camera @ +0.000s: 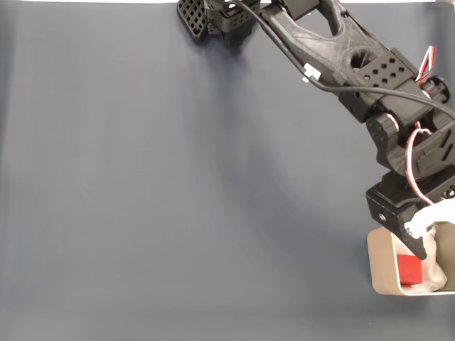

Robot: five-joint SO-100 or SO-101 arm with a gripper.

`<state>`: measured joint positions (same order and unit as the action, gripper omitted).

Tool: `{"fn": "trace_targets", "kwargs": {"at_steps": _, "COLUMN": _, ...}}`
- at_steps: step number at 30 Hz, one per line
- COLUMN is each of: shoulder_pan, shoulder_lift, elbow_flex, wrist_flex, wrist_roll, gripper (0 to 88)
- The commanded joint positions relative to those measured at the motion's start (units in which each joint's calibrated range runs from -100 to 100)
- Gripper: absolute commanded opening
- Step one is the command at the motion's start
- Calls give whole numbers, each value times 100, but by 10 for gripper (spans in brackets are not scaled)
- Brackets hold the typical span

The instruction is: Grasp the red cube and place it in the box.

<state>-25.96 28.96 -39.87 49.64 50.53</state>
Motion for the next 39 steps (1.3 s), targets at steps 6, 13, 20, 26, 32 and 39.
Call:
{"fn": "trace_targets", "kwargs": {"at_steps": 6, "shoulder_pan": 302, "shoulder_lift": -799, "elbow_flex": -82, "wrist_flex": -128, "wrist_roll": 117, "gripper": 0}}
{"fn": "trace_targets", "kwargs": {"at_steps": 13, "shoulder_pan": 743, "shoulder_lift": -1527, "elbow_flex": 675, "wrist_flex": -530, "wrist_roll": 142, "gripper": 0}}
{"fn": "trace_targets", "kwargs": {"at_steps": 20, "shoulder_pan": 1375, "shoulder_lift": -2758, "elbow_flex": 2126, "wrist_flex": -784, "wrist_roll": 205, "gripper": 0}}
{"fn": "trace_targets", "kwargs": {"at_steps": 26, "shoulder_pan": 1858, "shoulder_lift": -4161, "elbow_flex": 4024, "wrist_flex": -1071, "wrist_roll": 225, "gripper": 0}}
{"fn": "trace_targets", "kwargs": {"at_steps": 32, "shoulder_pan": 2185, "shoulder_lift": -5470, "elbow_flex": 5648, "wrist_flex": -1087, "wrist_roll": 195, "gripper": 0}}
{"fn": "trace_targets", "kwargs": {"at_steps": 39, "shoulder_pan": 2447, "shoulder_lift": -6848, "elbow_flex": 7427, "wrist_flex": -1235, "wrist_roll": 205, "gripper": 0}}
